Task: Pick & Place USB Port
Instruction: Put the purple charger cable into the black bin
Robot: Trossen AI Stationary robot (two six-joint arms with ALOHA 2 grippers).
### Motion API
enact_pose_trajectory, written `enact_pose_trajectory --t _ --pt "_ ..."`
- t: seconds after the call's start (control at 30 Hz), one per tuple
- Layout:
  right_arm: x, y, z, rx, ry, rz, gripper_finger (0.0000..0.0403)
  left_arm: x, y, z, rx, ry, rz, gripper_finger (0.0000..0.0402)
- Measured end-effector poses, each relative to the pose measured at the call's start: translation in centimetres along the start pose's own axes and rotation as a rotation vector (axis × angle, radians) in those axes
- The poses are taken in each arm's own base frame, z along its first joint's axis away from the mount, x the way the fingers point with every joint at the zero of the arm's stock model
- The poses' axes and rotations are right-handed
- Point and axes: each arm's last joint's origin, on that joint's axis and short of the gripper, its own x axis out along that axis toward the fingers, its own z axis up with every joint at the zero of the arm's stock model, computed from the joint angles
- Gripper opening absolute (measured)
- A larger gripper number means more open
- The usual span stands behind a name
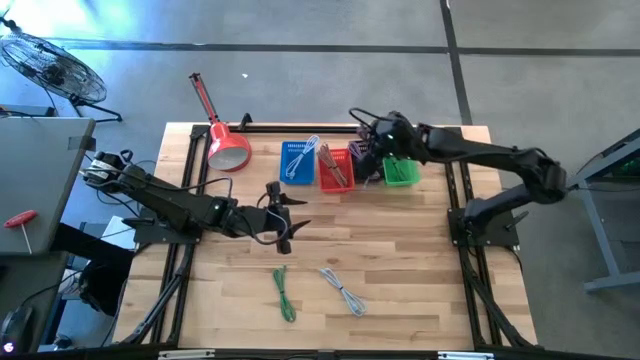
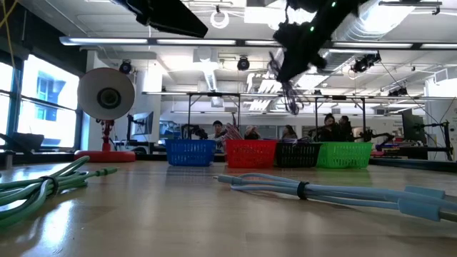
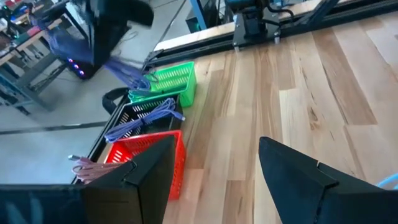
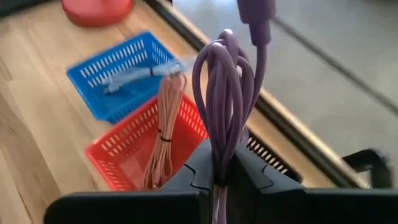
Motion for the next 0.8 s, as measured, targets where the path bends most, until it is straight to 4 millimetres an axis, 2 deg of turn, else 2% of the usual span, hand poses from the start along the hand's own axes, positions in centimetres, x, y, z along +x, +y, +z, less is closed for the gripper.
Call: enact_pose_trajectory --t 0.23,0.37,0.5,0.8 --pt "6.3 -1.0 -1.5 0.022 0.157 0.002 0.0017 0.0 0.0 -0.4 -0.003 0.034 -0.006 0.0225" --pt "8.6 -1.1 -2.1 0.031 0.185 0.026 0.0017 0.0 -0.1 -0.7 0.000 0.058 -0.009 0.0225" --pt "9.7 -0.9 -2.3 0.034 0.183 0.042 0.0017 0.0 -0.1 -0.8 0.003 0.072 -0.010 0.0225" --pt "10.5 -1.0 -2.7 0.046 0.197 0.038 0.0017 0.0 -0.1 -0.9 0.007 0.079 -0.011 0.0225"
